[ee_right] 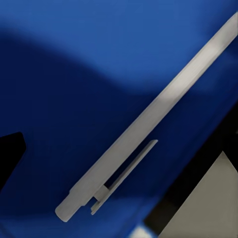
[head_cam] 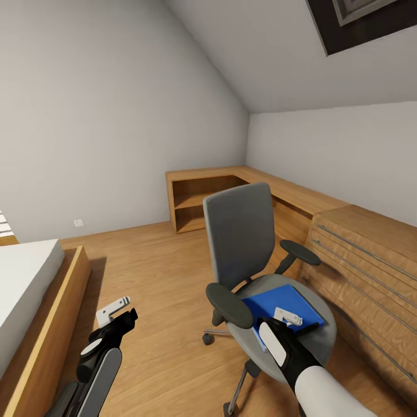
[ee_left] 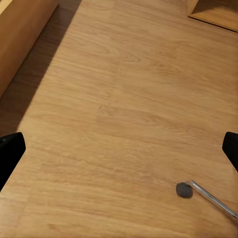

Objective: In the bedroom, organize the workspace by keeping the computer under the desk, ensuring the monitor is on the desk, placing the keyboard on the desk next to the monitor, placing the mouse on the desk next to the keyboard, moving the folder from the swivel chair onto the desk next to the mouse, stacking the notebook on top of the folder with the pen on top of the notebook, and positioning the swivel chair next to the desk.

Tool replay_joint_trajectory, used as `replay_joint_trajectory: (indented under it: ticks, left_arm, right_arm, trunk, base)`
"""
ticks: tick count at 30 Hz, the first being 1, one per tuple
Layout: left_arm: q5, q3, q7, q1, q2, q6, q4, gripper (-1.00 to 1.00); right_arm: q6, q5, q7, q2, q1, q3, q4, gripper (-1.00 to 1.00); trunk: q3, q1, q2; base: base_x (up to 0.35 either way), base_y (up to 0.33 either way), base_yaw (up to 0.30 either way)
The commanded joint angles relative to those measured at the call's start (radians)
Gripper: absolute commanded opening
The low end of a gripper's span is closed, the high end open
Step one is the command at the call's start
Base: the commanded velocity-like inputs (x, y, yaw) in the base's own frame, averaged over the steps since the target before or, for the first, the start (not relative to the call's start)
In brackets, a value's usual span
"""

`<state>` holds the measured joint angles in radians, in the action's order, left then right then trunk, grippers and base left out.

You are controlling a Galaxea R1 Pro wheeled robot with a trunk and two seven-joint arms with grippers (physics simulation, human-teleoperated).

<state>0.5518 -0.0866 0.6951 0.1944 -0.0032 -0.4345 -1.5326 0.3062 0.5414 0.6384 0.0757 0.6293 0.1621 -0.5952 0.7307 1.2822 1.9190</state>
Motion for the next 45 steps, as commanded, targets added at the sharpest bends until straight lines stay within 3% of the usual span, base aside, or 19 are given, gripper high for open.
replay_joint_trajectory:
  ticks: [1, 14, 25, 45]
  left_arm:
    - [0.007, -0.001, 0.007, 0.001, 0.000, -0.003, -0.001, 1.00]
    - [0.007, -0.001, 0.007, 0.000, 0.000, -0.003, -0.001, 1.00]
    - [0.006, -0.001, 0.007, 0.001, 0.000, -0.003, -0.001, 1.00]
    - [0.005, -0.001, 0.007, 0.001, 0.000, -0.003, -0.001, 1.00]
  right_arm:
    - [0.005, 0.006, 0.007, -0.001, 0.001, 0.005, -0.002, 1.00]
    - [0.010, 0.005, 0.009, -0.002, 0.001, 0.007, -0.002, 1.00]
    - [0.011, 0.006, 0.009, -0.002, 0.001, 0.051, -0.002, 1.00]
    - [0.011, 0.006, 0.009, -0.004, 0.000, 0.055, -0.002, 1.00]
  trunk:
    - [0.001, 0.000, 0.001]
    - [0.001, 0.000, 0.001]
    - [0.001, 0.000, 0.001]
    - [0.001, 0.000, 0.001]
  base:
    - [0.000, 0.000, 0.000]
    - [0.000, 0.000, 0.000]
    - [0.000, 0.000, 0.000]
    - [0.000, 0.000, 0.000]
